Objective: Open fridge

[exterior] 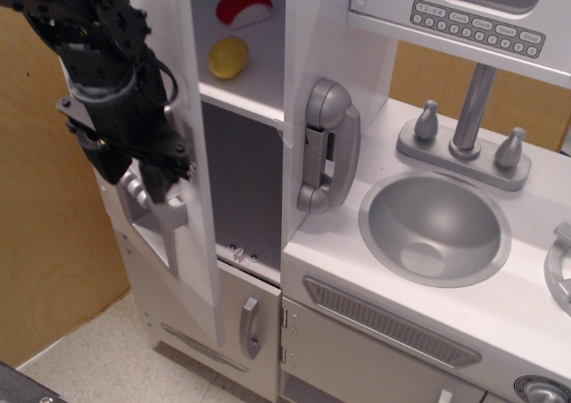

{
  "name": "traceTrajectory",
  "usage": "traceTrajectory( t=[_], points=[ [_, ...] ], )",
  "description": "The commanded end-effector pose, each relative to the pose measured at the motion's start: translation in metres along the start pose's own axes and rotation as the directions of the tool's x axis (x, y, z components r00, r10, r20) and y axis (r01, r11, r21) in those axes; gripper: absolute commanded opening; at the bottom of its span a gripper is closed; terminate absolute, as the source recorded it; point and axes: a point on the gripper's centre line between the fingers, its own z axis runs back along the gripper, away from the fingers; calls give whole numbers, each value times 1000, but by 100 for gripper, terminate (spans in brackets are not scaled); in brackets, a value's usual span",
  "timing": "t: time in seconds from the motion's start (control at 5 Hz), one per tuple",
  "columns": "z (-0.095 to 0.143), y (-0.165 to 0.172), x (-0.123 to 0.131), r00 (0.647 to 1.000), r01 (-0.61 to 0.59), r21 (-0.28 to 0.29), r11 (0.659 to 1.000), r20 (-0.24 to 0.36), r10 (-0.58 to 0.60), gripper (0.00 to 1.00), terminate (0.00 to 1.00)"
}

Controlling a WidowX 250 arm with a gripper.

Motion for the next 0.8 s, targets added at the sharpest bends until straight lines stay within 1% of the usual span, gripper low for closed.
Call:
traceTrajectory(
  t=[0.0, 0.2, 0.4, 0.6],
  points=[
    [19, -36, 4, 996, 72, -96, 993, -36, -76, 100, 0],
    [19, -63, 9, 991, 122, -128, 984, -32, -127, 100, 0],
    [16, -87, 15, 978, 192, -196, 962, -40, -204, 100, 0],
    [7, -100, 28, 985, 158, -192, 969, -41, -169, 100, 0]
  ],
)
